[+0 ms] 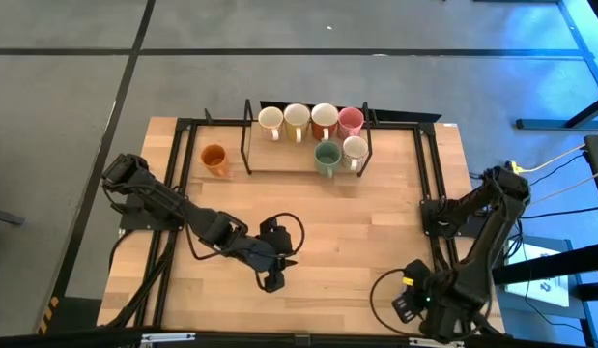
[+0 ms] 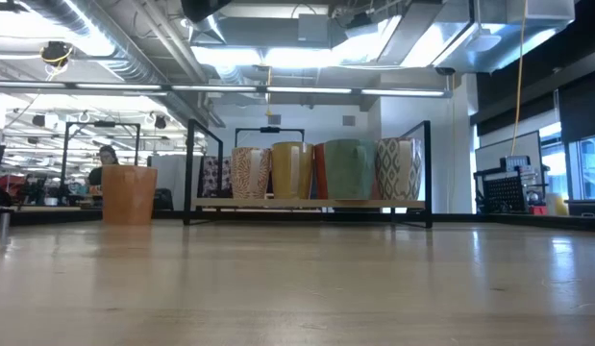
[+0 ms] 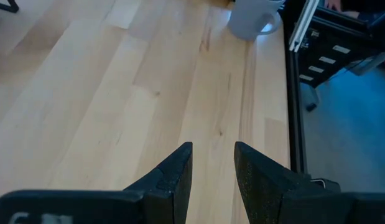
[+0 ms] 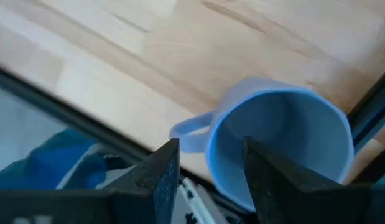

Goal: Place coffee mugs
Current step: Put the blue mug on the shelf

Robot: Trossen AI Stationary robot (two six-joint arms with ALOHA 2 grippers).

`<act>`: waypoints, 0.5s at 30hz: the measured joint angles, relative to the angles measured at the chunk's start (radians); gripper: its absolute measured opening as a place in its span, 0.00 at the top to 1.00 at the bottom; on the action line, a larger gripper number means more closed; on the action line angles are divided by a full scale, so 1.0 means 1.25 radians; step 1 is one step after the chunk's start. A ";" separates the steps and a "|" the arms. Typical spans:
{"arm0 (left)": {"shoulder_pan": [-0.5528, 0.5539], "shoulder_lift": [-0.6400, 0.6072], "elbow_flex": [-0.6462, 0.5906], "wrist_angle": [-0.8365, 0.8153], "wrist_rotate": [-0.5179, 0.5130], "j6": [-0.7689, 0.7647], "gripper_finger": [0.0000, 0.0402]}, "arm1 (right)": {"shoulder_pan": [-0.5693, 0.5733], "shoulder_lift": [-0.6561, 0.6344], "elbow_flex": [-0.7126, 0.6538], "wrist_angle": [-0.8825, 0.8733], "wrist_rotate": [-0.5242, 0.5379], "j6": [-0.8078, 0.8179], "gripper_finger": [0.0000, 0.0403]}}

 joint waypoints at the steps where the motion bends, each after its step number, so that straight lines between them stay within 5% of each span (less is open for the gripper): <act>1: 0.000 0.000 0.000 -0.001 0.000 0.000 0.72 | 0.000 0.007 0.000 -0.004 -0.008 0.000 0.60; 10: 0.000 0.000 0.000 -0.001 0.008 0.000 0.72 | -0.020 0.081 -0.001 0.003 -0.059 -0.023 0.61; 15: 0.000 0.000 0.000 -0.001 0.008 0.000 0.72 | -0.031 0.084 -0.001 0.001 -0.050 -0.062 0.78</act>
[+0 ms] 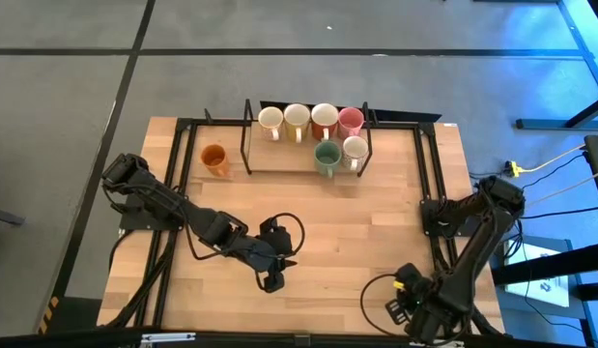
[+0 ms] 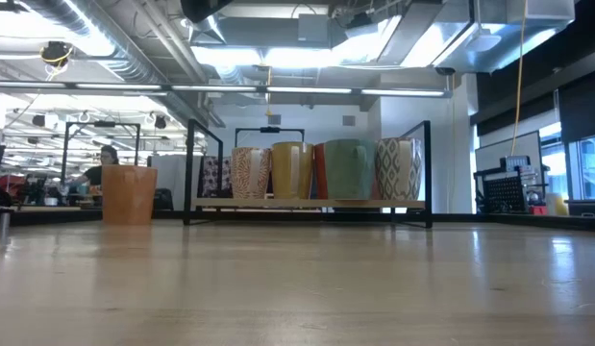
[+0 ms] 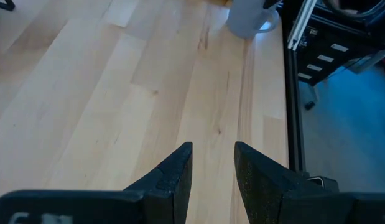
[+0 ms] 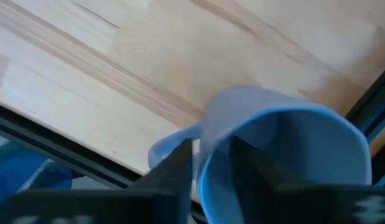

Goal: Place coffee mugs
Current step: Put the blue mug on the shelf

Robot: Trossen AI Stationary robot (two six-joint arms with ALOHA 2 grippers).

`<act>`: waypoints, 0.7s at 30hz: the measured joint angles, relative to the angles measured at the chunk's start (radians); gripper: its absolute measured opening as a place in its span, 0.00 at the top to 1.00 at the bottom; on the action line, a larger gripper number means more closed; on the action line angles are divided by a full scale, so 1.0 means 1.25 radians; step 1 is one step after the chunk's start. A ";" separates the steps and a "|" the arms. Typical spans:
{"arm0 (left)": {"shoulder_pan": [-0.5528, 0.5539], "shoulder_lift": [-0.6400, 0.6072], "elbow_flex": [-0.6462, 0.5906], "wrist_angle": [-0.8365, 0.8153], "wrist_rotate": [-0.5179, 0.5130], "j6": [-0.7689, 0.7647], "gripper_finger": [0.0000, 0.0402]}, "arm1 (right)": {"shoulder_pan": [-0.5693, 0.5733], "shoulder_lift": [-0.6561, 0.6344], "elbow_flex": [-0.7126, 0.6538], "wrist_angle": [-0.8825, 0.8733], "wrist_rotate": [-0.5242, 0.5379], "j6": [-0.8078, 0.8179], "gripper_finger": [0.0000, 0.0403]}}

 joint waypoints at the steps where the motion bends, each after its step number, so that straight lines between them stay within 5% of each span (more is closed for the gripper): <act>1: 0.000 0.000 0.000 0.000 0.000 0.000 0.72 | -0.005 0.000 0.000 -0.001 0.003 -0.008 0.83; 5: 0.000 0.000 0.000 0.000 0.002 0.000 0.72 | -0.009 0.000 0.001 -0.003 0.008 -0.058 0.98; 21: 0.000 0.000 0.000 -0.009 0.037 0.006 0.72 | -0.086 0.000 0.001 0.077 0.111 -0.461 0.99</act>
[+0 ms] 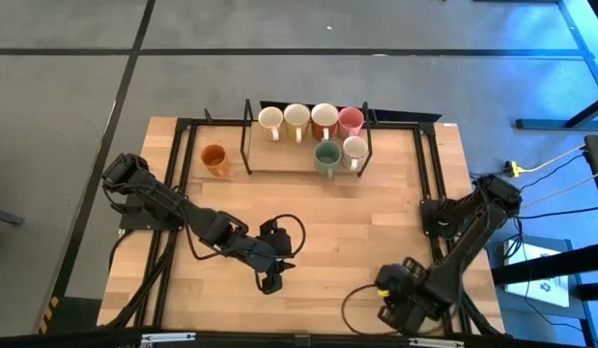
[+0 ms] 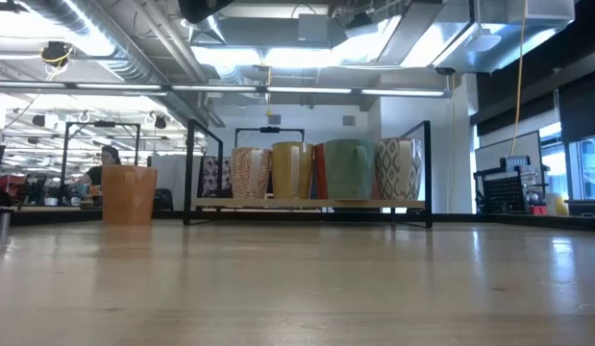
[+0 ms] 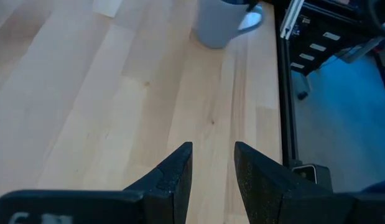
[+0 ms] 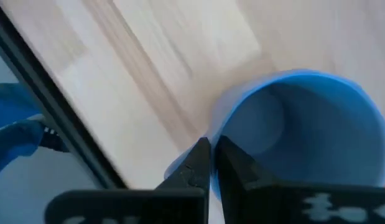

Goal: Place coffee mugs
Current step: Put the blue mug on the shelf

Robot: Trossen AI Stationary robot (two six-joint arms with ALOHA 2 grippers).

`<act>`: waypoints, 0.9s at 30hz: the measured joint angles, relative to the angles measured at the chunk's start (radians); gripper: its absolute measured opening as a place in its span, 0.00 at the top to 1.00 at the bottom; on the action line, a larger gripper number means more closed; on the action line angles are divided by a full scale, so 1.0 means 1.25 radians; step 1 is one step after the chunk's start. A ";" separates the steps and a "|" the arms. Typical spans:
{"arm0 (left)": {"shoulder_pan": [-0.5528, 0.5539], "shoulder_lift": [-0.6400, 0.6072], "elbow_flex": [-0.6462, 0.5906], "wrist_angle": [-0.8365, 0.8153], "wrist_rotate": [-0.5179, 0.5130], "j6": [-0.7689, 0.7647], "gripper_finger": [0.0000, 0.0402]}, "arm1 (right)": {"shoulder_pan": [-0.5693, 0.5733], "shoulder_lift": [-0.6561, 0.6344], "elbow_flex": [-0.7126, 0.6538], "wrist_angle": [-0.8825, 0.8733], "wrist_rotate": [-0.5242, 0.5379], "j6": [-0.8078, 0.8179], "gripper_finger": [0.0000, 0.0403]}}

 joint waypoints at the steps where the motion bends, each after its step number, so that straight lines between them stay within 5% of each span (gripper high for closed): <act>1: 0.000 0.000 0.000 -0.002 0.005 0.000 0.72 | -0.018 0.000 0.000 0.003 0.004 -0.034 0.99; 12: -0.017 -0.064 0.000 -0.102 0.025 -0.001 0.72 | -0.257 0.000 0.000 0.172 0.063 -0.428 1.00; 19: -0.045 -0.089 0.000 -0.212 -0.080 -0.023 0.72 | -0.373 0.002 -0.001 0.244 0.064 -0.597 1.00; 27: -0.049 -0.081 0.001 -0.225 -0.092 -0.038 0.72 | -0.443 0.031 -0.001 0.317 0.023 -0.710 1.00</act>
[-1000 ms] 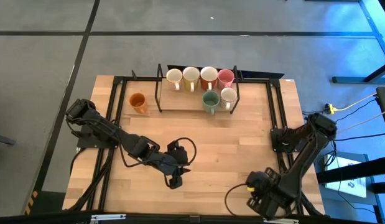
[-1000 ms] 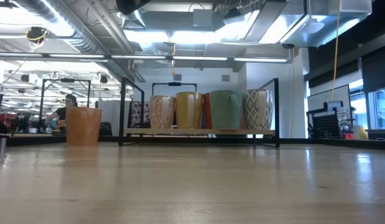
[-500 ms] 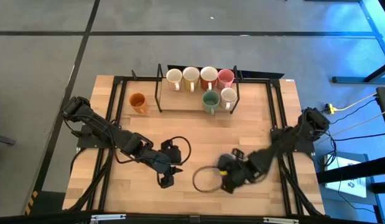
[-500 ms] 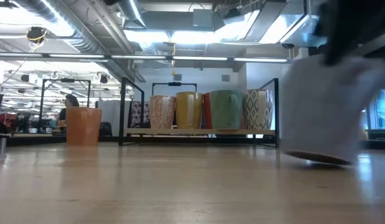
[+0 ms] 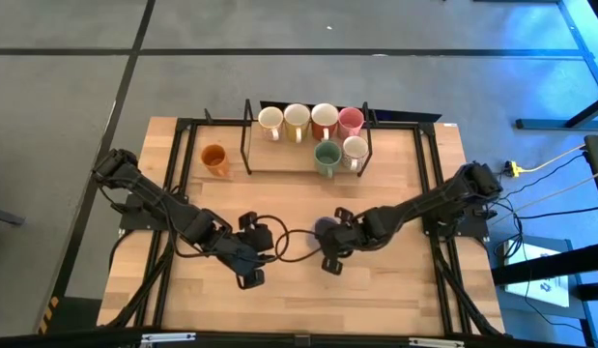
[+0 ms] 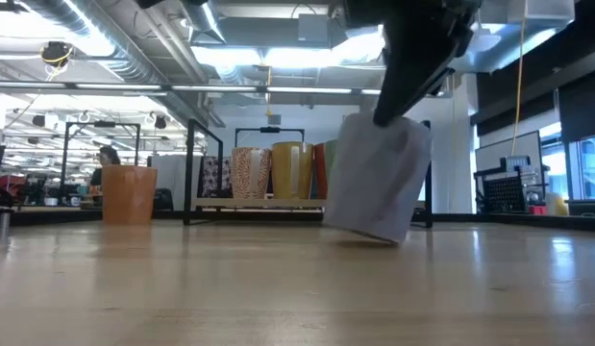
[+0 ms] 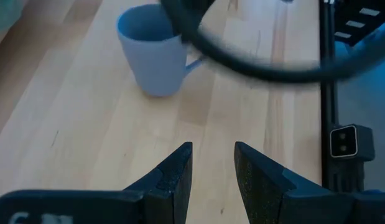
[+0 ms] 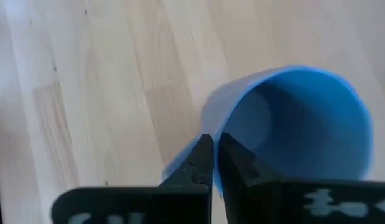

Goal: Place coffee mugs
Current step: Put the blue mug on the shelf

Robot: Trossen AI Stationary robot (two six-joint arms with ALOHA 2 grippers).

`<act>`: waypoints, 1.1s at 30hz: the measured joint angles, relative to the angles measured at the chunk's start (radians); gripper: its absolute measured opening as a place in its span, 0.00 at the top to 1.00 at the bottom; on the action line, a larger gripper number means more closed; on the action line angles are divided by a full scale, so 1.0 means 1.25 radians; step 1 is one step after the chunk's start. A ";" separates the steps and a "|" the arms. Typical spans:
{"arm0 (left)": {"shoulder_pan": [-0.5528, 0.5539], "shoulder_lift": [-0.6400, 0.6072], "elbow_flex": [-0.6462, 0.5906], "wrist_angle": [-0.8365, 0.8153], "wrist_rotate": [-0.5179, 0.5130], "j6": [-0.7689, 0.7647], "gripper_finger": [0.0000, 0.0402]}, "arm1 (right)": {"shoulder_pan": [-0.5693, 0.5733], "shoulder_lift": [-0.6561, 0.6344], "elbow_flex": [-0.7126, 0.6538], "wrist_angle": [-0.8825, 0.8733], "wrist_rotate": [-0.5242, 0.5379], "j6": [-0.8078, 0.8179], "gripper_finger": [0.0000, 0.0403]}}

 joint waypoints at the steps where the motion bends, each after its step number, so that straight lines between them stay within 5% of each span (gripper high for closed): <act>1: 0.002 0.000 0.000 0.000 0.000 -0.002 0.72 | -0.005 0.004 0.000 0.011 -0.007 -0.005 1.00; 8: 0.007 0.000 0.000 0.005 0.013 -0.009 0.72 | -0.015 0.012 0.000 0.050 -0.013 -0.003 0.95; 23: 0.064 0.008 0.000 0.038 0.033 -0.066 0.71 | -0.025 -0.032 0.000 0.070 0.007 0.016 0.66; 33: 0.169 0.091 -0.001 0.177 0.102 -0.140 0.66 | 0.184 -0.204 0.002 -0.165 0.341 0.209 0.64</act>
